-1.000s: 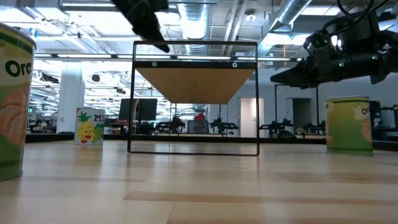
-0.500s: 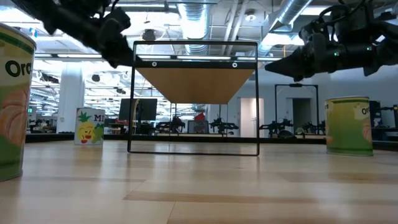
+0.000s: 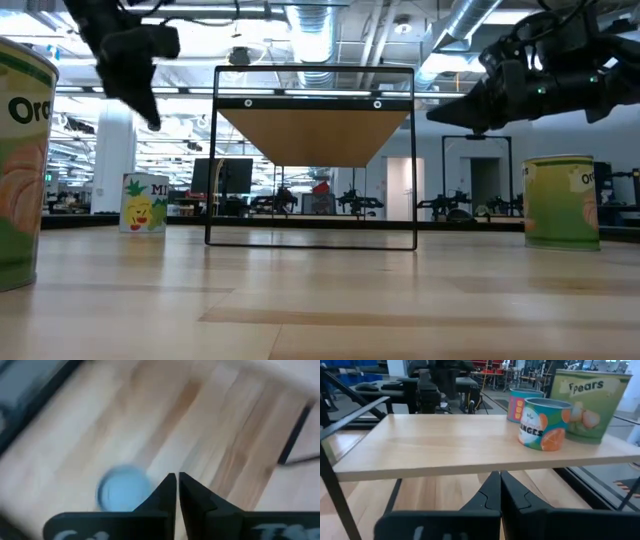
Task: Pick and place cans onto a shelf
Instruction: Put the canned mixed fruit on the shelf
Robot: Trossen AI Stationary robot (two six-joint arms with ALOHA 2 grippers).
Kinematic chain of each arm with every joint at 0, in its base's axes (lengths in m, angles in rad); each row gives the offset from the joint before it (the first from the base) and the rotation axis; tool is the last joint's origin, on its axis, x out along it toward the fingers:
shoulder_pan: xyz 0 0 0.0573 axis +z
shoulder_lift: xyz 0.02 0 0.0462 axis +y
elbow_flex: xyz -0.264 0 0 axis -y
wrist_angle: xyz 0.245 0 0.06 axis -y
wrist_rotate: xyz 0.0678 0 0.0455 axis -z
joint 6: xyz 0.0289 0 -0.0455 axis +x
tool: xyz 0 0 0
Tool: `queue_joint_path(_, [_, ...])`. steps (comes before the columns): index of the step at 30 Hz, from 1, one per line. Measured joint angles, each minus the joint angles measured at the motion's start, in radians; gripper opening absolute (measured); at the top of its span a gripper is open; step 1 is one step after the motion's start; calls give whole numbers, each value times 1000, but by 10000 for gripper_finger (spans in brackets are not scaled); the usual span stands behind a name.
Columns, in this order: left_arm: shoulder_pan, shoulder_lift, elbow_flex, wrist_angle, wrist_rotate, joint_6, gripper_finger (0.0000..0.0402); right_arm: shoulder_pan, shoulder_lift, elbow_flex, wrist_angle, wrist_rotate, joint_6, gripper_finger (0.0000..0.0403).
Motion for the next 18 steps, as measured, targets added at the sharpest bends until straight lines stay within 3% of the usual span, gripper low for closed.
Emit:
queue_joint_path(5, [0,103,21,-135,-3,-25,69,0,0,0,-10,2,-3,12])
queue_joint_path(10, [0,196,22,-114,-9,39,124,0,0,0,-11,2,-3,12])
queue_joint_path(18, [0,297,9,-78,-71,100,140,0,0,0,-19,0,-6,12])
